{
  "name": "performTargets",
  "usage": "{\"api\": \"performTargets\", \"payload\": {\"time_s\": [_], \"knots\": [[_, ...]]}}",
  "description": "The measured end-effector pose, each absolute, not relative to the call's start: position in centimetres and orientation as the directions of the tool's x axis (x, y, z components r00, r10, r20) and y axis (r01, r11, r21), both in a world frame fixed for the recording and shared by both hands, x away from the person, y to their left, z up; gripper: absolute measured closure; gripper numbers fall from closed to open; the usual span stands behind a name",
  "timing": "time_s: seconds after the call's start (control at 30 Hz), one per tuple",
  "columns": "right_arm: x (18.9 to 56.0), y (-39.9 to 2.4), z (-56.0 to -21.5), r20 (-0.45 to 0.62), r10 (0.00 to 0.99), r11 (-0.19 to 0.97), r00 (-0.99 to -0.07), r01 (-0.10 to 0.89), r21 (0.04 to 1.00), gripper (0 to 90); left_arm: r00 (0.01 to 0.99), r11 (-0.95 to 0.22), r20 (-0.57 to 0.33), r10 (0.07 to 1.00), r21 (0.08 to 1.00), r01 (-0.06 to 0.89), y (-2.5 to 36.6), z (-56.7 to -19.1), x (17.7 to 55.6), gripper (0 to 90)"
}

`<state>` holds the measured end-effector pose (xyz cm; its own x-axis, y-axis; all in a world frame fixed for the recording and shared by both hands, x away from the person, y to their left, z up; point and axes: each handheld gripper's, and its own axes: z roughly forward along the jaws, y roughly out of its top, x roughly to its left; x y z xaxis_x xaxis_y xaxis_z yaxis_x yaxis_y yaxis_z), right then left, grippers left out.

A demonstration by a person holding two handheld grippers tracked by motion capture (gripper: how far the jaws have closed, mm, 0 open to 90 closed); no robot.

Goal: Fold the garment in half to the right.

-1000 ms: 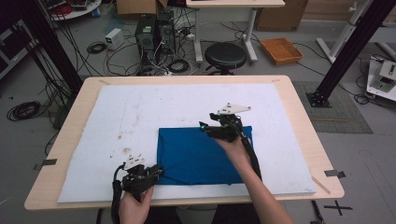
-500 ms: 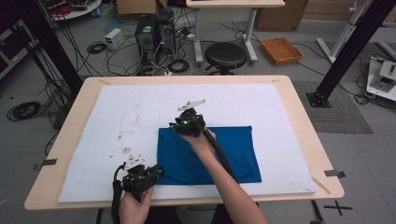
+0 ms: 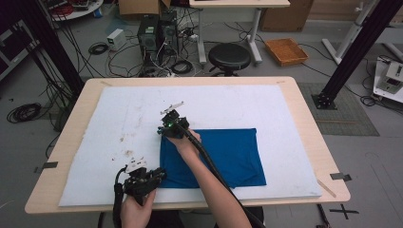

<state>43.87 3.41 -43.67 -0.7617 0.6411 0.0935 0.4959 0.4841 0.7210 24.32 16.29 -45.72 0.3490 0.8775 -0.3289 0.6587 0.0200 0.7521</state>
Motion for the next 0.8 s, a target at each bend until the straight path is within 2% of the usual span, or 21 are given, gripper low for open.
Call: {"api": "performTargets", "payload": {"time_s": [0.17, 0.3, 0.8], "knots": [[44.0, 4.4, -44.1, 0.042, 0.634, 0.540, -0.772, 0.481, 0.691, 83.3, 0.356, 0.013, -0.328, 0.875, 0.751, 0.660, 16.4, -45.7, 24.4, 76.5], [44.1, 4.4, -44.1, 0.037, 0.634, 0.542, -0.772, 0.478, 0.691, 88.8, 0.355, 0.020, -0.336, 0.872, 0.750, 0.662, 16.5, -45.8, 24.4, 76.8], [43.8, 2.6, -41.6, 0.055, 0.618, 0.495, -0.784, 0.442, 0.748, 89.3, 0.388, -0.003, -0.321, 0.864, 0.766, 0.642, 16.5, -44.9, 24.2, 86.1]]}}
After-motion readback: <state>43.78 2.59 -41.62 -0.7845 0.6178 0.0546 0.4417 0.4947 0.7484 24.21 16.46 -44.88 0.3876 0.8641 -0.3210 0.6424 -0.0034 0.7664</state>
